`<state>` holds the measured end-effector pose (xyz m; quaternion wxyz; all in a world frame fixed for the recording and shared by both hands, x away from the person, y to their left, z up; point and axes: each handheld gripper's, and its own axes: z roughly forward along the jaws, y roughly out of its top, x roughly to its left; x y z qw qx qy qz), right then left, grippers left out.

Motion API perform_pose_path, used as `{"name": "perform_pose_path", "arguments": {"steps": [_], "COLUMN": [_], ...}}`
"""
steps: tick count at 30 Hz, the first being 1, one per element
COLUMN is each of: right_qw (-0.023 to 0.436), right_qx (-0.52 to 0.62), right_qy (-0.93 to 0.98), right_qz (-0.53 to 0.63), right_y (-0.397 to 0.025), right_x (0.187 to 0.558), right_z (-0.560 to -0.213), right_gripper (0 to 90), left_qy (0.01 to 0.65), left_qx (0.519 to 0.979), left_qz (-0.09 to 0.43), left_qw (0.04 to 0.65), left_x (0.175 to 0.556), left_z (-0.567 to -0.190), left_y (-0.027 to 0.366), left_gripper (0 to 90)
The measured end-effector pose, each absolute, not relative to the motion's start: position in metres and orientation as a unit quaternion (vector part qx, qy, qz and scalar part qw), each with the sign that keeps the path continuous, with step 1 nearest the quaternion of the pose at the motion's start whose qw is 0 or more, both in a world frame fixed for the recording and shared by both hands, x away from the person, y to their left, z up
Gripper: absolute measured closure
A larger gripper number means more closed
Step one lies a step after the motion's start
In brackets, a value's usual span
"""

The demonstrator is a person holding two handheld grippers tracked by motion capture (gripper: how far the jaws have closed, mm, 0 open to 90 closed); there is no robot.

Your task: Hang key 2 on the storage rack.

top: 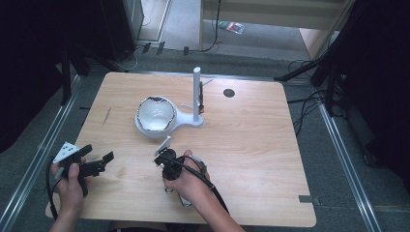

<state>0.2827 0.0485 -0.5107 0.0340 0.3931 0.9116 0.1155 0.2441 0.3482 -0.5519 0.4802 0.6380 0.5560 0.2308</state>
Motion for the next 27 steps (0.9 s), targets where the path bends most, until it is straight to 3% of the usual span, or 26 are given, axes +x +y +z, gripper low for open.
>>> {"name": "perform_pose_path", "arguments": {"steps": [27], "right_qw": [0.060], "right_qx": [0.418], "right_qy": [0.837], "right_qz": [0.348], "right_y": [0.001], "right_x": [0.277], "right_z": [-0.476], "right_gripper": [75.9], "left_qy": [0.556], "left_qx": [0.640], "left_qz": [0.232], "left_qw": [0.477], "left_x": [0.244], "left_z": [-0.552], "left_y": [0.347], "left_gripper": [1.1]}}
